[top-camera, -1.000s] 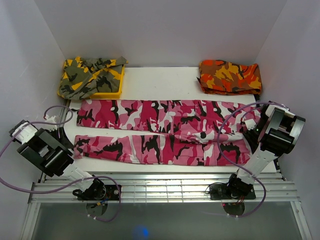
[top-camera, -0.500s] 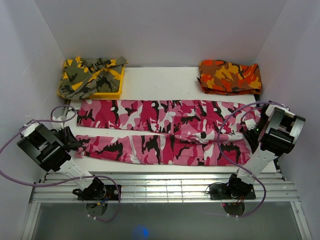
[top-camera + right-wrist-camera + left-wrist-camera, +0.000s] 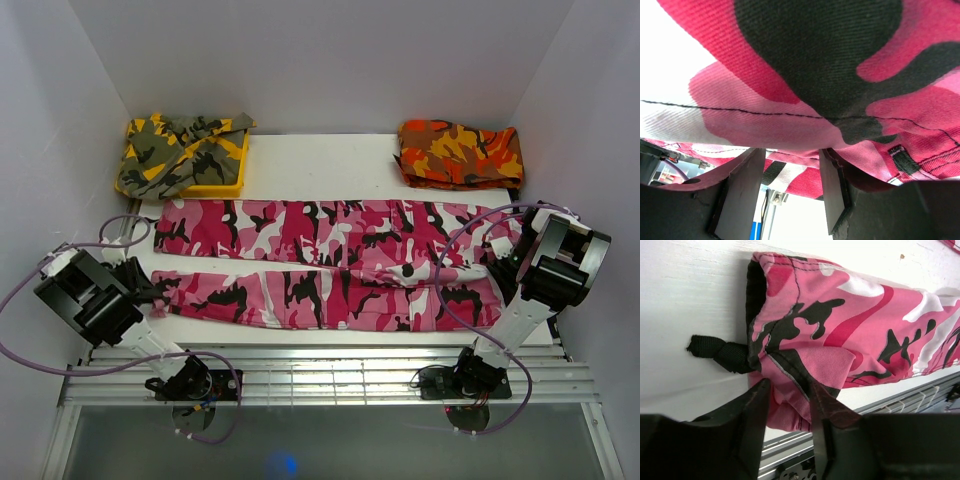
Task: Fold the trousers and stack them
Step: Flatten the trousers out, then fold the trousers
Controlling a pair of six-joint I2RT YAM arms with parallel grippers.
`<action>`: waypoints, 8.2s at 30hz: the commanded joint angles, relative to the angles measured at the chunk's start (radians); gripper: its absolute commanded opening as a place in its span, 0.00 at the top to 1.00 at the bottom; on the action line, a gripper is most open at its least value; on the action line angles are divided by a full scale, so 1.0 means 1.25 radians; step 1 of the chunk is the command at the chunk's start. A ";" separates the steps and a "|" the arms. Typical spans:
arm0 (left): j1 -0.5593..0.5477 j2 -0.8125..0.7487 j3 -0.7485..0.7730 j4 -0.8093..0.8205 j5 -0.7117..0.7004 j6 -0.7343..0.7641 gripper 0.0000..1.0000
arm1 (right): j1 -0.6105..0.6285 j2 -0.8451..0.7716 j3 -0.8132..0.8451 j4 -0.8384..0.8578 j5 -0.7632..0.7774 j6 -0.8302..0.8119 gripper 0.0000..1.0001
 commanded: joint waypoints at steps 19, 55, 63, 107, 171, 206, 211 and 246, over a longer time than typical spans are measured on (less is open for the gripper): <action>0.137 -0.277 0.108 -0.200 0.048 0.296 1.00 | -0.006 -0.002 0.047 0.101 -0.055 -0.044 0.47; -0.114 -0.047 -0.032 0.201 -0.044 0.090 0.67 | -0.006 -0.042 -0.042 0.082 -0.117 -0.016 0.44; -0.105 0.060 0.121 0.271 -0.117 -0.012 1.00 | -0.011 -0.026 -0.109 0.136 -0.040 -0.031 0.49; -0.125 0.091 0.097 0.112 -0.113 0.255 1.00 | -0.015 -0.100 -0.171 0.144 -0.043 -0.038 0.44; -0.197 0.130 0.140 0.267 -0.138 -0.023 0.49 | 0.264 -0.015 -0.014 0.272 -0.278 0.171 0.59; -0.319 0.437 0.600 0.057 -0.052 0.207 0.44 | 0.162 0.196 0.541 -0.043 -0.246 -0.195 0.19; -0.319 0.383 0.519 0.078 -0.052 0.218 0.44 | 0.154 0.220 0.570 -0.047 -0.229 -0.267 0.22; -0.310 0.390 0.750 -0.019 0.037 0.335 0.47 | 0.140 0.311 0.548 0.011 -0.214 -0.353 0.92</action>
